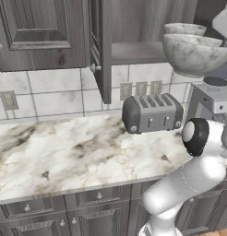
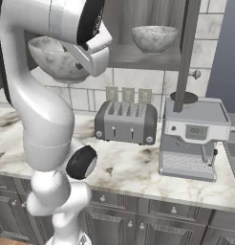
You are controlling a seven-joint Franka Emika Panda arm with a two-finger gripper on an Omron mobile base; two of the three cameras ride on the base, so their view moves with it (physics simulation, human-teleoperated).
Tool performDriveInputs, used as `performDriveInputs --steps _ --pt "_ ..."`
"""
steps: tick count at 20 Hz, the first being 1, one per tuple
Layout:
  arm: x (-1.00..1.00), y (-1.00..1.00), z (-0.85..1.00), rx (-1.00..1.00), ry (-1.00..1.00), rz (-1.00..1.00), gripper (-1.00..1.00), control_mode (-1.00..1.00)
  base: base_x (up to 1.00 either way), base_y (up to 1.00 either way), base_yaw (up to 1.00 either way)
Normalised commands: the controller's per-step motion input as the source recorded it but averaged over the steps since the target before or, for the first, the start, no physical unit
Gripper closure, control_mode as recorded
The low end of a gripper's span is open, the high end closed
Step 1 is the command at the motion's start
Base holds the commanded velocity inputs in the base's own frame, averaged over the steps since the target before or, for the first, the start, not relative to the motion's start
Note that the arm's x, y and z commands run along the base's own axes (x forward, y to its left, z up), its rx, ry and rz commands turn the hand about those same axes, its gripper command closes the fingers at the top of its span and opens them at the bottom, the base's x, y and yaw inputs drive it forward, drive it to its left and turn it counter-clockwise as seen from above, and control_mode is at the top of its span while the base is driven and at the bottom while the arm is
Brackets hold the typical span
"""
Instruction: Move the bowls from the cabinet to the plates on the dining table.
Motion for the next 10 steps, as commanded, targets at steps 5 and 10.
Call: performDriveInputs --steps 5,10 --pt "-0.02 0.29 0.00 0.00 -0.02 0.00 1.00 -1.00 0.00 0.00 0.00" --pt "-0.29 0.14 -0.01 0.00 0.00 0.00 1.00 -1.00 0.00 0.00 0.00"
